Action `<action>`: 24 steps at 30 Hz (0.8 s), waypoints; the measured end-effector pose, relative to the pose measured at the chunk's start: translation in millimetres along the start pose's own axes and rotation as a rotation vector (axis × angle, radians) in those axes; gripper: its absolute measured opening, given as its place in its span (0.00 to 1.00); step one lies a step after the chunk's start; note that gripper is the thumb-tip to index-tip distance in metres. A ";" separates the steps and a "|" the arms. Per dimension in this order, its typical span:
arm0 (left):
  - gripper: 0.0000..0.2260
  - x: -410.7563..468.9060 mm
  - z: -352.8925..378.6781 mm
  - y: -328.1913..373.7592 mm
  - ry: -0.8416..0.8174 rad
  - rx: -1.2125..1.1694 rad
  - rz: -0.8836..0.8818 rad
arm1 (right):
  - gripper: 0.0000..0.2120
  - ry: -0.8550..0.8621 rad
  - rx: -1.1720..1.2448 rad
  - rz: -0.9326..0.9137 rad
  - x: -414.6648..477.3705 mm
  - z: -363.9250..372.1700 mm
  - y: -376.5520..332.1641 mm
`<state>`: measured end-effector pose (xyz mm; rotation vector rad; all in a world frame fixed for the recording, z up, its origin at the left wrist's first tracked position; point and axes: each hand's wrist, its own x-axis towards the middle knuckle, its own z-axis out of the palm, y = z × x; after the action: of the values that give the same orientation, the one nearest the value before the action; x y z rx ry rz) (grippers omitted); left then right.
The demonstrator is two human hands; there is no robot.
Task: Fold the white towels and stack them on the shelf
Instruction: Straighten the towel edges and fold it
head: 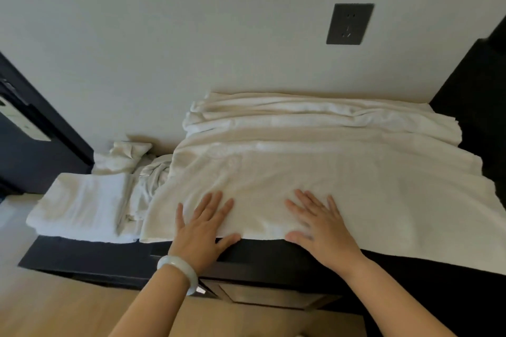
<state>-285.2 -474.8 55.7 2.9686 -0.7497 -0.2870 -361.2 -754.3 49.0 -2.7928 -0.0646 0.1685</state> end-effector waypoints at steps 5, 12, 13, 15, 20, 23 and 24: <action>0.21 16.5 -21.2 -22.3 0.099 -0.030 0.147 | 0.19 0.185 0.108 0.111 3.9 -14.7 -2.5; 0.05 21.0 -91.6 -28.9 -0.295 -0.295 0.342 | 0.09 -0.398 0.414 0.228 2.9 -114.0 4.5; 0.03 22.1 -107.0 -29.8 -0.403 -0.331 0.373 | 0.09 -0.478 0.445 0.209 0.0 -127.8 6.6; 0.05 31.3 -136.1 -29.5 -0.520 -0.391 0.365 | 0.16 -0.543 0.536 0.195 -1.1 -152.5 10.5; 0.05 99.9 -159.5 -16.3 -0.235 -0.220 0.173 | 0.11 -0.189 0.520 0.295 45.8 -170.8 27.2; 0.17 129.0 -136.8 -21.2 -0.116 -0.289 -0.032 | 0.08 0.309 0.284 0.434 79.3 -144.1 39.6; 0.23 133.2 -126.5 -25.0 -0.135 -0.321 -0.071 | 0.11 0.349 0.220 0.453 85.9 -133.7 38.1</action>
<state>-133.7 -513.9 155.2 2.6939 -0.5499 -0.5599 -258.4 -829.1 151.7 -2.5306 0.6326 -0.1948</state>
